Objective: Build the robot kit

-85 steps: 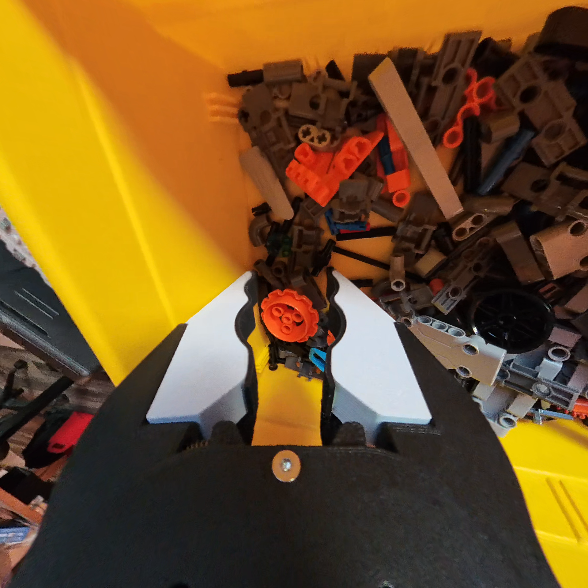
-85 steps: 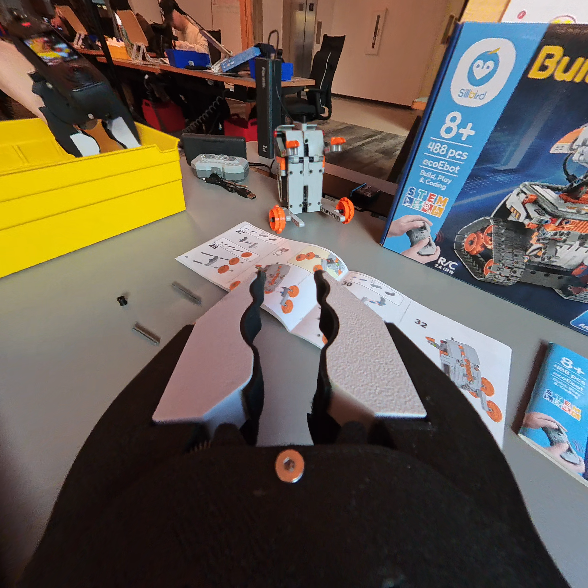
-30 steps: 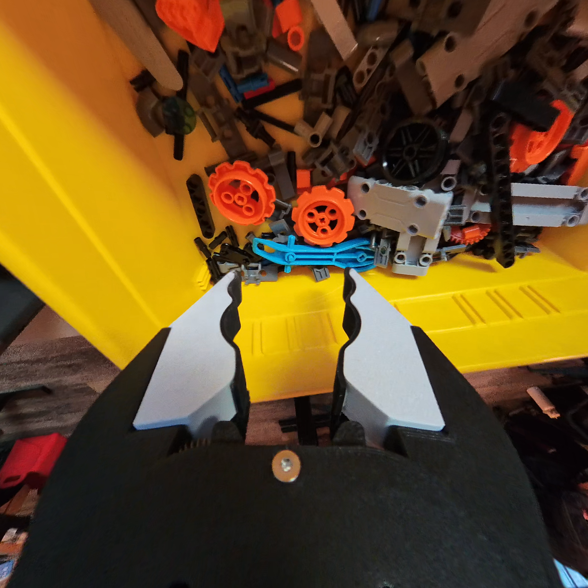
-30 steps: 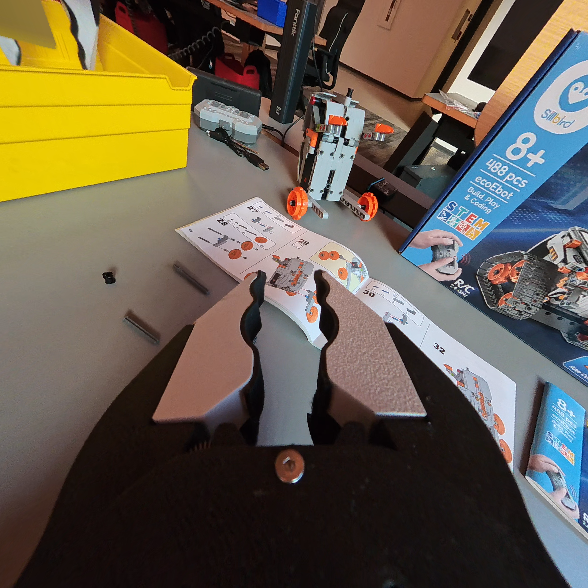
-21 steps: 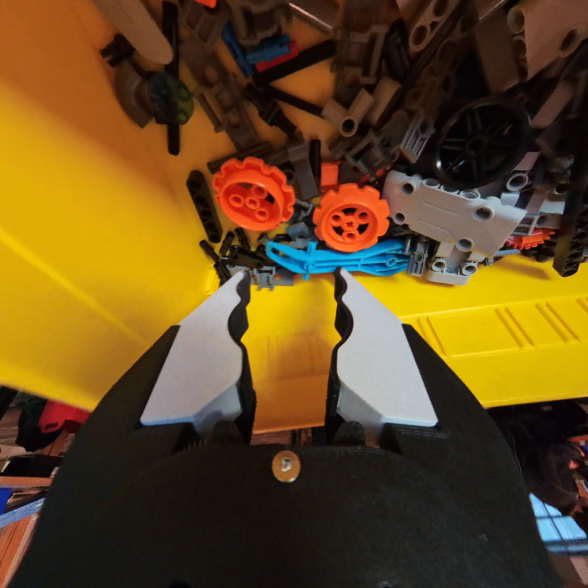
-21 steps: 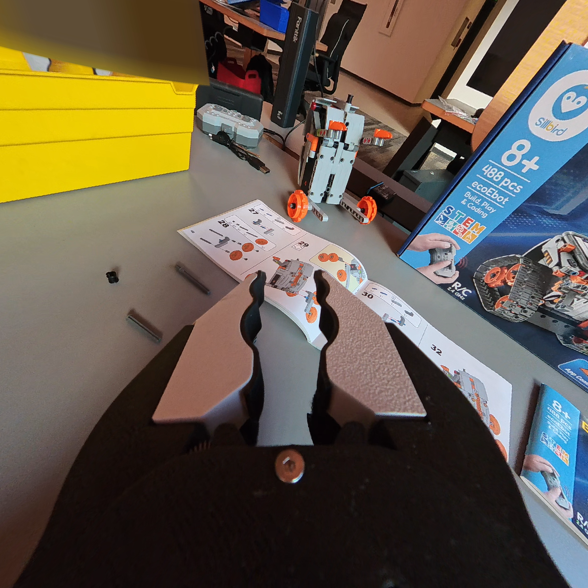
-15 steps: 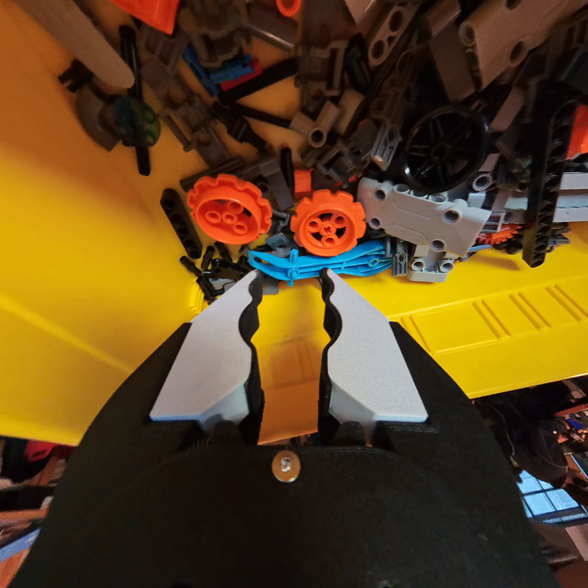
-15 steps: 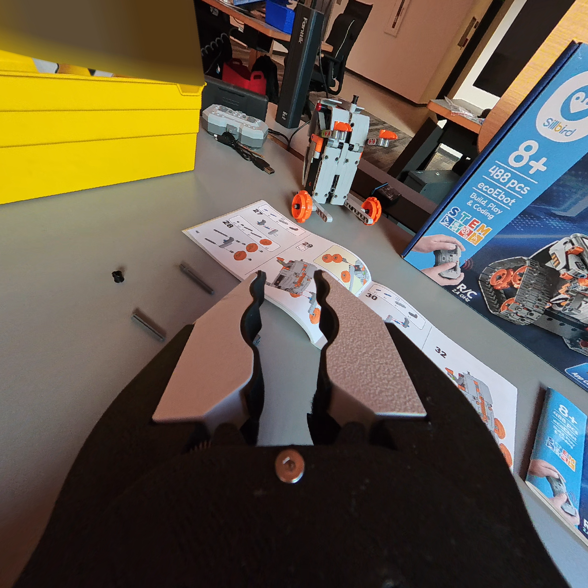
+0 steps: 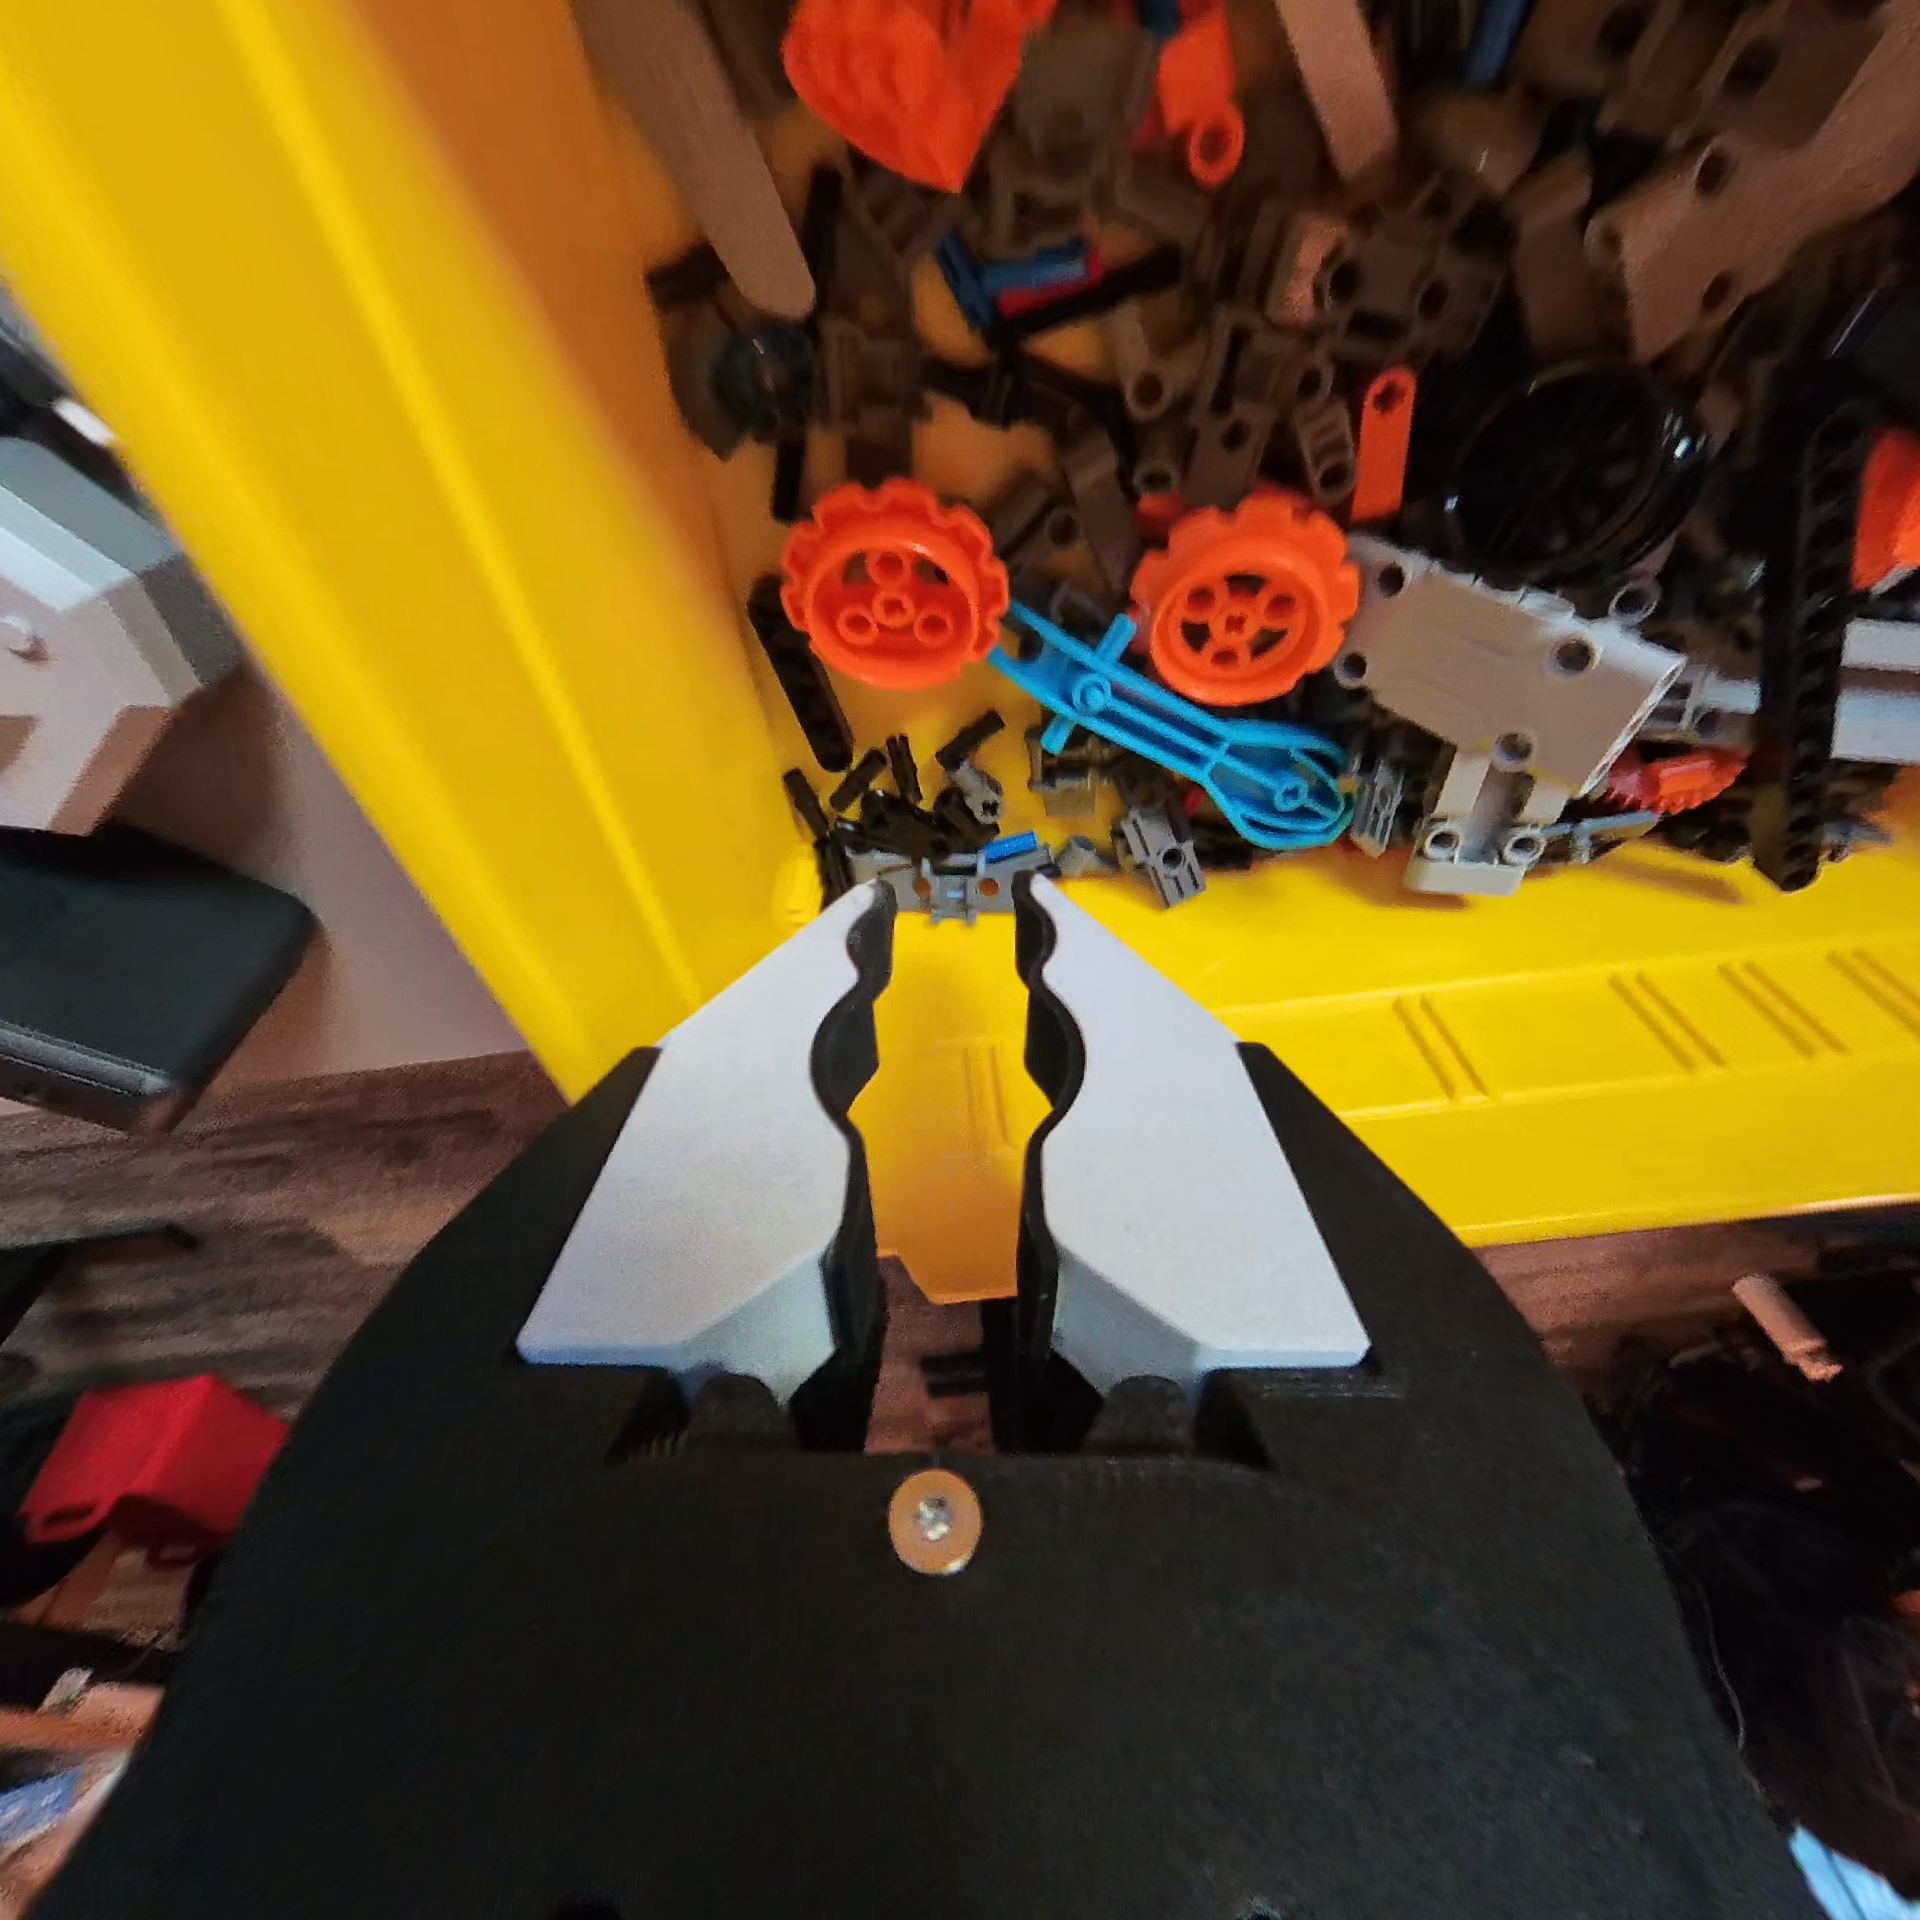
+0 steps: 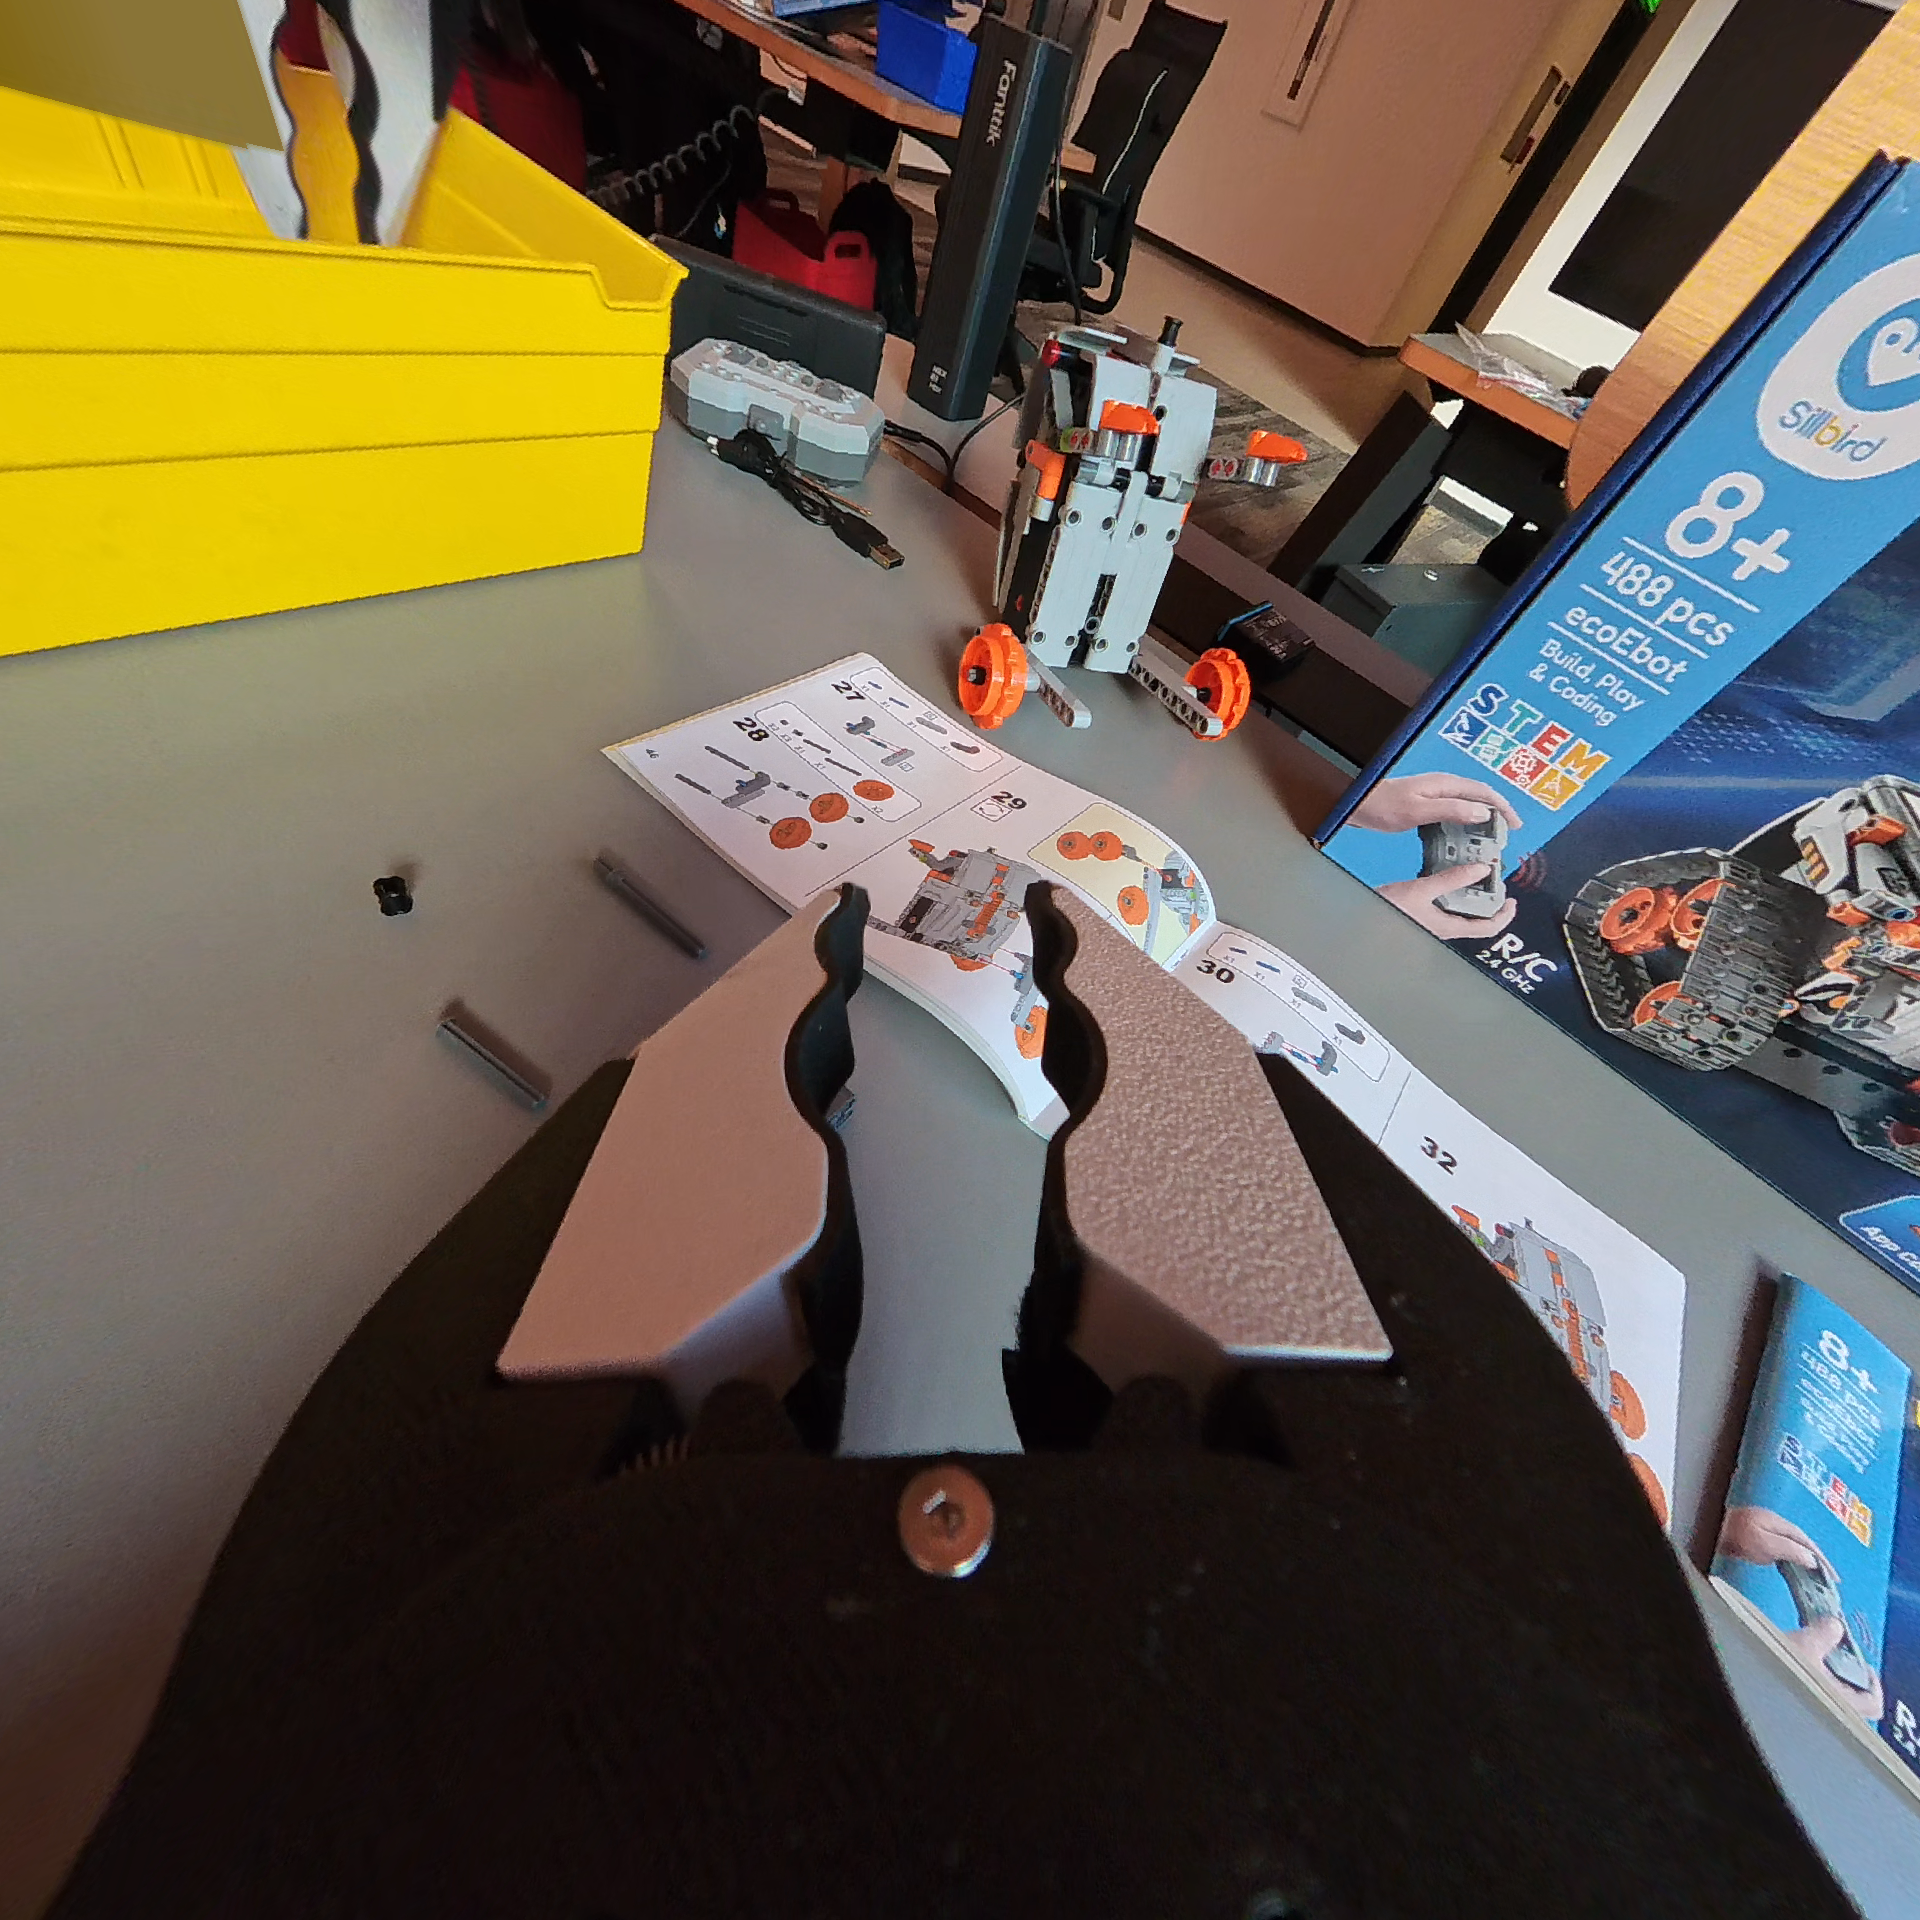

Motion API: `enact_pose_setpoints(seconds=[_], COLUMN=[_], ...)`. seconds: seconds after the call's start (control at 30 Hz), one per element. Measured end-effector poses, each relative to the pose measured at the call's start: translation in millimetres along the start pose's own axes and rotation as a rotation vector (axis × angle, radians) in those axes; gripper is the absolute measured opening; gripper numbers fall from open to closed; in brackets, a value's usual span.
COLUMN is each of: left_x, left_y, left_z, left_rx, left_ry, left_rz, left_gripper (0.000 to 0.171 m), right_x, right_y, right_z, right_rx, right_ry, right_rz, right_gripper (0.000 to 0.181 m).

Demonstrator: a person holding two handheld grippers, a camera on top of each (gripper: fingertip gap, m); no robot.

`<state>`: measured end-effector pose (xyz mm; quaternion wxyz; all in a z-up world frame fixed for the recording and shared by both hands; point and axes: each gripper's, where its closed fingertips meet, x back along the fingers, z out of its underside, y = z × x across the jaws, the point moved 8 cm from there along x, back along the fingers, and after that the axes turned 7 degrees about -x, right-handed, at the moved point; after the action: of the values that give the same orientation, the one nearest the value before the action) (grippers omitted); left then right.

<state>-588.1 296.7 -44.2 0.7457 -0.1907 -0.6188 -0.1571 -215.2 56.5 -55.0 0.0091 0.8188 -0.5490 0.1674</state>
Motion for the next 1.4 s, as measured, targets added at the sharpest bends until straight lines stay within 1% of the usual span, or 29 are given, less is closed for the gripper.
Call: enact_pose_setpoints(seconds=[0.07,0.23,0.27,0.33,0.37,0.47,0.5,0.57,0.6,0.7,0.73,0.8,0.87,0.9,1.0,1.03,1.07,1.17,1.23,1.3,1.33,1.4], left_x=[-8,-28,-31,-35,-34,-31,-29,-24,-21,-10,-9,-12,-16,-17,-18,-19,-21,-27,-32,-44,-46,-45], left_y=[-5,-12,-13,-14,-15,-10,-8,-6,-5,-5,-8,-20,-32,-39,-53,-55,-58,-66,-66,-67,-69,-72], left_z=[3,-4,-6,-11,-14,-25,-29,-35,-35,-26,-22,-12,-7,-8,-17,-19,-22,-32,-34,-31,-31,-32], left_rx=[-0.024,-0.08,-0.082,-0.084,-0.087,-0.086,-0.077,-0.049,-0.035,-0.014,0.002,0.04,0.043,0.036,0.054,0.055,0.049,0.053,0.062,0.067,0.044,0.051], left_ry=[0.068,0.144,0.149,0.134,0.11,0.056,0.022,-0.054,-0.066,-0.065,-0.057,0.002,0.023,0.012,-0.03,-0.038,-0.044,-0.068,-0.049,0.059,0.092,0.1], left_rz=[-0.02,-0.034,-0.02,-0.001,0.009,-0.011,-0.016,0.001,0.004,-0.028,0.004,0.096,0.133,0.141,0.156,0.139,0.143,0.199,0.175,0.104,0.062,0.062], left_gripper=[0.02,0.018,0.013,0.018,0.018,0.021,0.023,0.023,0.025,0.026,0.026,0.027,0.028,0.032,0.066,0.078,0.086,0.102,0.107,0.117,0.115,0.097], right_x=[0,-1,-1,0,0,-1,-1,-1,-1,-1,-2,-2,-2,-2,-3,-3,-3,-4,-4,-3,-3,-2], right_y=[0,1,1,1,0,0,0,0,1,1,1,1,2,2,2,3,3,4,4,3,3,3], right_z=[0,1,1,1,1,0,1,1,1,2,2,1,1,1,2,2,2,3,3,3,3,2], right_rx=[0.001,-0.001,0.0,0.0,-0.001,-0.004,-0.004,-0.001,0.0,0.0,0.0,0.0,0.001,0.003,0.007,0.008,0.009,0.013,0.014,0.011,0.009,0.006], right_ry=[0.0,0.004,0.006,0.005,0.004,0.0,0.0,0.004,0.006,0.009,0.009,0.007,0.007,0.008,0.015,0.018,0.02,0.025,0.026,0.022,0.02,0.011], right_rz=[-0.003,-0.006,-0.004,-0.003,-0.004,-0.006,-0.007,-0.007,-0.006,-0.009,-0.009,-0.012,-0.016,-0.016,-0.018,-0.019,-0.019,-0.02,-0.017,-0.015,-0.014,-0.017], right_gripper=[0.031,0.031,0.031,0.031,0.031,0.031,0.031,0.031,0.031,0.031,0.031,0.031,0.031,0.031,0.031,0.031,0.031,0.031,0.031,0.031,0.031,0.031])
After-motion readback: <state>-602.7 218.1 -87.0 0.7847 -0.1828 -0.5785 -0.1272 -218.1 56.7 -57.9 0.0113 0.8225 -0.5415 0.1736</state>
